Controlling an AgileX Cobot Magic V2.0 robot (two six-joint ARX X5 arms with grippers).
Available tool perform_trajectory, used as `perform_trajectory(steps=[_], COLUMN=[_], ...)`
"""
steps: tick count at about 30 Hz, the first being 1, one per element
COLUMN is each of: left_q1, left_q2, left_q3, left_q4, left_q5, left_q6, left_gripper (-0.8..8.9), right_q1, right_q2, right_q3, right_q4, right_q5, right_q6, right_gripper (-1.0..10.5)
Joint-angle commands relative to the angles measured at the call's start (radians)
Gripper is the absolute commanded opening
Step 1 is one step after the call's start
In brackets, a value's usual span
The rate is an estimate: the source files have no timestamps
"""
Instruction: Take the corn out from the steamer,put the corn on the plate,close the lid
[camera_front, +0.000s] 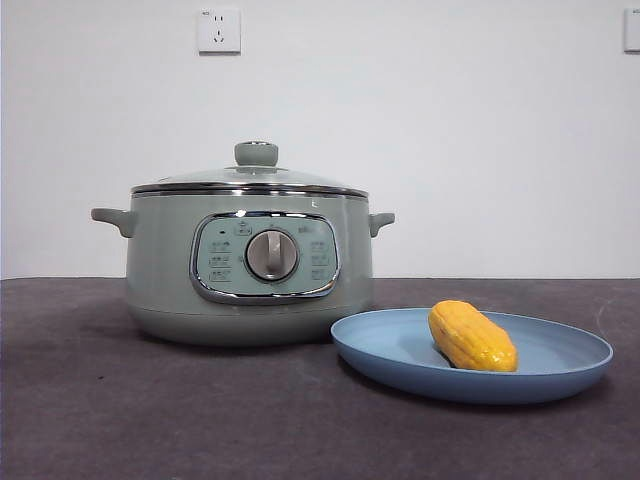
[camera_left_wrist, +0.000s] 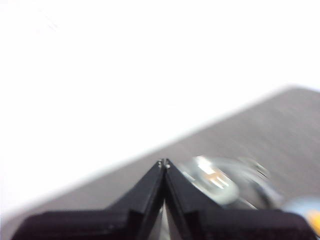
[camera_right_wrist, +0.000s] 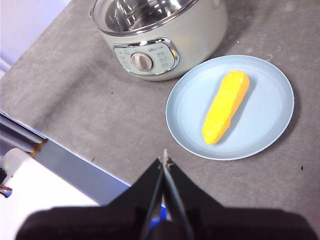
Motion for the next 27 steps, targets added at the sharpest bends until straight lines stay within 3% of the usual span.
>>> perform_trajectory(steps=[1,6,9,18,27], left_q1=[0.057,0.099,0.1,0.1,0.1], left_q2=[-0.082,-0.247,-0.341,-0.521,-0.626], left_q3=[-0.145,-0.477,-0.651,-0.972,-1.115], left_q4=[0.131,0.373,0.433,0.447,0.44], left_q5=[0.001,-0.052,-0.064,-0.162,-0.163], left_q6=[0.037,0.013,-0.027,-0.071,-0.1], left_gripper=[-0.03,-0.03,-0.03,-0.03,-0.03], right_q1=[0.002,0.002,0.002,0.002,0.002], right_q2=[0.0,0.0,0.0,0.0,0.0], right_q3=[-0.003,-0.003,-0.003,-0.003,-0.003], right_q4=[0.006,0.006,0.006,0.006,0.006], right_q5=[0.002,0.002,0.002,0.002,0.002], right_q6=[-0.005,-0.005,-0.005,-0.005,-0.005], right_gripper=[0.0,0.0,0.0,0.0,0.0])
